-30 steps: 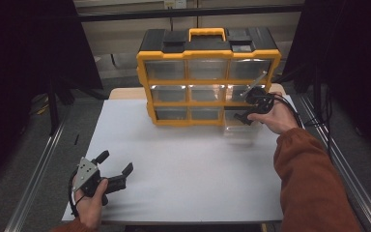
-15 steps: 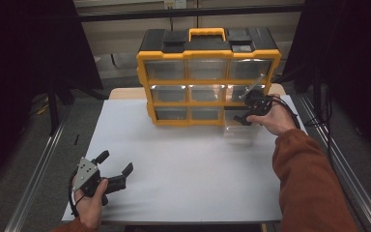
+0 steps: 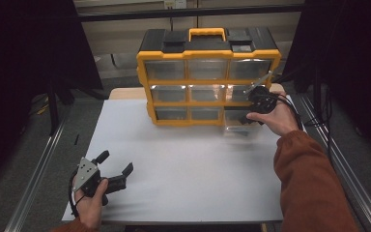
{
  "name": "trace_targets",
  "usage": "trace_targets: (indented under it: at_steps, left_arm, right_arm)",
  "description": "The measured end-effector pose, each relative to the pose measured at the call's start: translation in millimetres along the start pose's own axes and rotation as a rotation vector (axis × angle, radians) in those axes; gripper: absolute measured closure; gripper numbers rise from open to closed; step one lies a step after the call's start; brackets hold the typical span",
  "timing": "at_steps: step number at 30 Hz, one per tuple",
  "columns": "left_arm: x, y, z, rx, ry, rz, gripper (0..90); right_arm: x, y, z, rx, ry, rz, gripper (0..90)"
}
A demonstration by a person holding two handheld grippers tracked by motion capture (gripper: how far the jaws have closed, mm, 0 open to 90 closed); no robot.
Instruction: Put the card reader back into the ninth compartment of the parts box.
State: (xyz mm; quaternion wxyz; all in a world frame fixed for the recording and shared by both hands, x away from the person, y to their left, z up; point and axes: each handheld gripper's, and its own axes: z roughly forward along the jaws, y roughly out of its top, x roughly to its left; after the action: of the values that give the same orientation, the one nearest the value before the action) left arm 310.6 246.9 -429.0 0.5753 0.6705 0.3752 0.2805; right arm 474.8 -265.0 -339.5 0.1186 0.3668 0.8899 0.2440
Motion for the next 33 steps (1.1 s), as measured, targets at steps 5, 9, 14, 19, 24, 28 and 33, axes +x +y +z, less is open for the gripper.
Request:
trace_targets:
  at_steps: [5, 9, 14, 19, 24, 28, 33]
  left_arm:
    - [-0.6, -0.1, 0.0, -0.005, -0.001, -0.006, 2.1]
    - [0.0, -0.1, 0.0, -0.003, 0.002, -0.002, 2.1]
    - [-0.5, 0.0, 0.8, -0.006, -0.001, -0.007, 2.1]
    - [0.1, -0.3, 0.4, 0.005, 0.010, -0.005, 2.3]
    - [0.3, -0.3, 0.3, 0.006, 0.020, -0.002, 2.3]
    - [0.7, -0.3, 0.1, 0.014, 0.018, 0.006, 2.3]
    - [-0.2, -0.7, 0.4, 0.006, 0.018, -0.011, 2.3]
  right_arm:
    - [5.1, -2.1, -0.6, -0.067, -0.027, 0.023, 19.6]
    - [6.1, -7.0, -0.5, -0.090, -0.028, 0.052, 16.9]
    - [6.4, -15.1, -4.8, -0.170, -0.036, 0.102, 12.3]
    - [11.9, -23.4, -6.0, -0.218, -0.061, 0.102, 8.9]
    - [17.6, -32.1, -8.4, -0.287, -0.090, 0.128, 5.3]
    - [19.0, -39.2, -14.3, -0.372, -0.098, 0.171, 4.0]
    - [21.8, -49.0, -17.0, -0.452, -0.113, 0.234, 3.2]
